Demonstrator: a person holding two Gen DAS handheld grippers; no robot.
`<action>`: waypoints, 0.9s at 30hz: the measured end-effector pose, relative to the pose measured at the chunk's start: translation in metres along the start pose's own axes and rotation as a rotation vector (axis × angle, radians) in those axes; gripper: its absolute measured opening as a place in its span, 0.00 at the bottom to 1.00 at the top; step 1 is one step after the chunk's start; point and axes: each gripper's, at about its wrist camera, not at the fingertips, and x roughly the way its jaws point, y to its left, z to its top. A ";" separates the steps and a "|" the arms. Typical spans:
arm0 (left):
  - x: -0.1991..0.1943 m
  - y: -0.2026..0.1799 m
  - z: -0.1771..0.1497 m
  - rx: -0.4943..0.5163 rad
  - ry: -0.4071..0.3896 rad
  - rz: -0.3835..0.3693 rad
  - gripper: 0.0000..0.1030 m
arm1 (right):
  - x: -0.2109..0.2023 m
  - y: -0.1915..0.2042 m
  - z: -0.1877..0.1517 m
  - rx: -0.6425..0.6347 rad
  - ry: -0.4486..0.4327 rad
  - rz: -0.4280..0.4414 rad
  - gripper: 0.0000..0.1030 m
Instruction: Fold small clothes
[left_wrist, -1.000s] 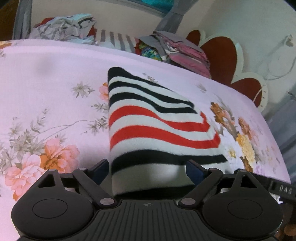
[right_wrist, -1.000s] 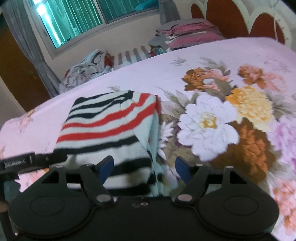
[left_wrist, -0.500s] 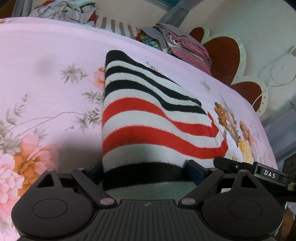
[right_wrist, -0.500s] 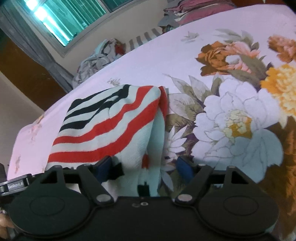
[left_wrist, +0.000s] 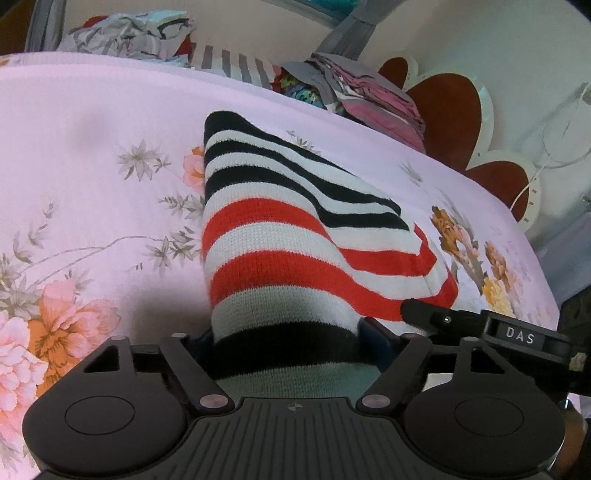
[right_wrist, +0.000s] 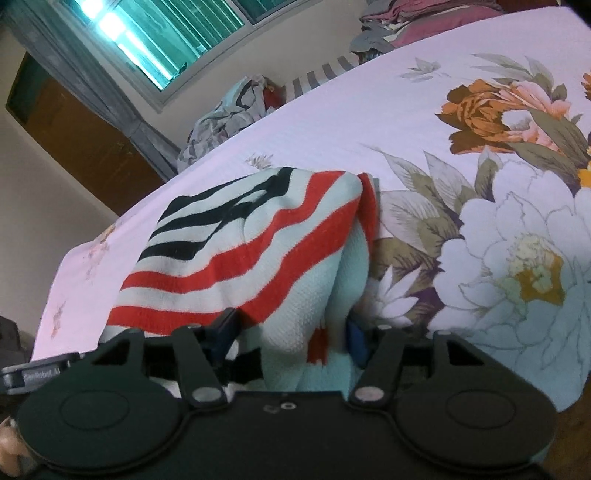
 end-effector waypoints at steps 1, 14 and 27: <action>-0.002 -0.001 0.000 0.008 -0.003 0.003 0.67 | -0.001 0.002 -0.001 0.005 0.001 0.006 0.48; -0.036 -0.007 0.008 0.049 -0.056 -0.019 0.48 | -0.027 0.035 0.006 0.025 -0.071 0.111 0.34; -0.122 0.065 0.022 0.046 -0.129 -0.013 0.48 | -0.009 0.130 -0.009 -0.004 -0.093 0.190 0.33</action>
